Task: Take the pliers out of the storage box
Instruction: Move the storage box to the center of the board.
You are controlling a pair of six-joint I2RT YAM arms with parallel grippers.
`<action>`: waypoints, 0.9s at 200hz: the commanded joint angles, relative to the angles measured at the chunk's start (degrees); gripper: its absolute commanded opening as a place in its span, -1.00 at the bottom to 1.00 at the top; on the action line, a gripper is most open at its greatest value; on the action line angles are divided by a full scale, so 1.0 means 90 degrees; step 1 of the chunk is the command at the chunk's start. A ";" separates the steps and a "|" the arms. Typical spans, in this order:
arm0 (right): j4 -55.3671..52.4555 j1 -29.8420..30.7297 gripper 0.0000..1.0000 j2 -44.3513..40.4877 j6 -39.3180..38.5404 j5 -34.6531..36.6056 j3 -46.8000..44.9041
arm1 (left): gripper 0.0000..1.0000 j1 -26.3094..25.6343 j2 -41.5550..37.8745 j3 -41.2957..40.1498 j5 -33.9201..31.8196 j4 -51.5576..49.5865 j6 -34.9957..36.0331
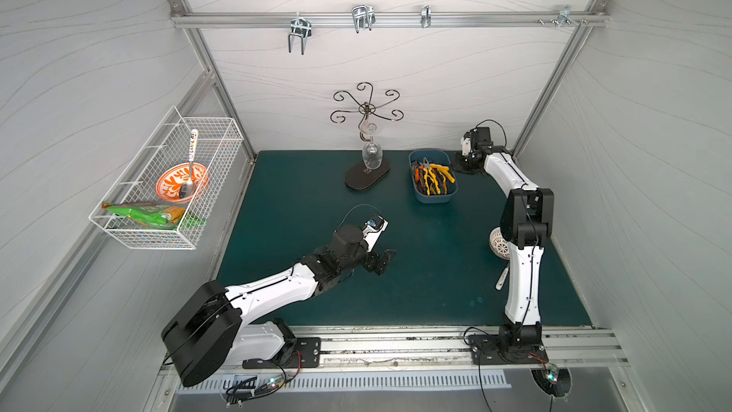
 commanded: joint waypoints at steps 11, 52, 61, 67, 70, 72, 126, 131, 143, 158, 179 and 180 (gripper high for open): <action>-0.0749 -0.0042 -0.45 0.0564 -0.0112 -0.0090 0.0795 | 1.00 -0.0022 -0.0013 0.0239 0.0141 0.0216 0.0030; -0.0806 -0.0025 -0.38 0.0687 -0.0254 -0.0182 0.0811 | 1.00 -0.0025 -0.0052 0.0285 0.0146 0.0179 0.0060; -0.0851 -0.0028 -0.42 0.0716 -0.0288 -0.0207 0.0818 | 1.00 -0.0024 -0.0056 0.0296 0.0153 0.0162 0.0068; -0.0889 -0.0027 -0.47 0.0721 -0.0306 -0.0222 0.0821 | 1.00 -0.0027 -0.0054 0.0297 0.0145 0.0153 0.0076; -0.0902 -0.0023 -0.48 0.0720 -0.0318 -0.0225 0.0813 | 1.00 -0.0023 -0.0061 0.0301 0.0148 0.0152 0.0078; -0.0905 -0.0025 -0.49 0.0720 -0.0327 -0.0237 0.0813 | 1.00 -0.0022 -0.0061 0.0298 0.0141 0.0151 0.0076; -0.0693 -0.0022 -1.00 0.0192 -0.0653 -0.0302 0.0153 | 1.00 -0.0022 -0.0091 0.0285 0.0141 0.0156 0.0059; -0.0648 -0.0023 -1.00 0.0098 -0.0707 -0.0321 0.0026 | 1.00 -0.0022 -0.0086 0.0277 0.0137 0.0155 0.0067; -0.0578 -0.0007 -1.00 -0.0125 -0.0809 -0.0312 -0.0268 | 1.00 -0.0027 -0.0103 0.0276 0.0148 0.0160 0.0059; -0.0498 0.0012 -1.00 -0.0473 -0.0929 -0.0316 -0.0706 | 1.00 -0.0023 -0.0158 0.0267 0.0145 0.0153 0.0042; -0.0403 0.0063 -1.00 -0.1025 -0.0991 -0.0197 -0.1418 | 1.00 -0.0022 -0.0289 0.0237 0.0150 0.0147 0.0010; -0.0400 0.0064 -1.00 -0.1056 -0.0994 -0.0189 -0.1450 | 1.00 -0.0022 -0.0293 0.0233 0.0148 0.0144 0.0006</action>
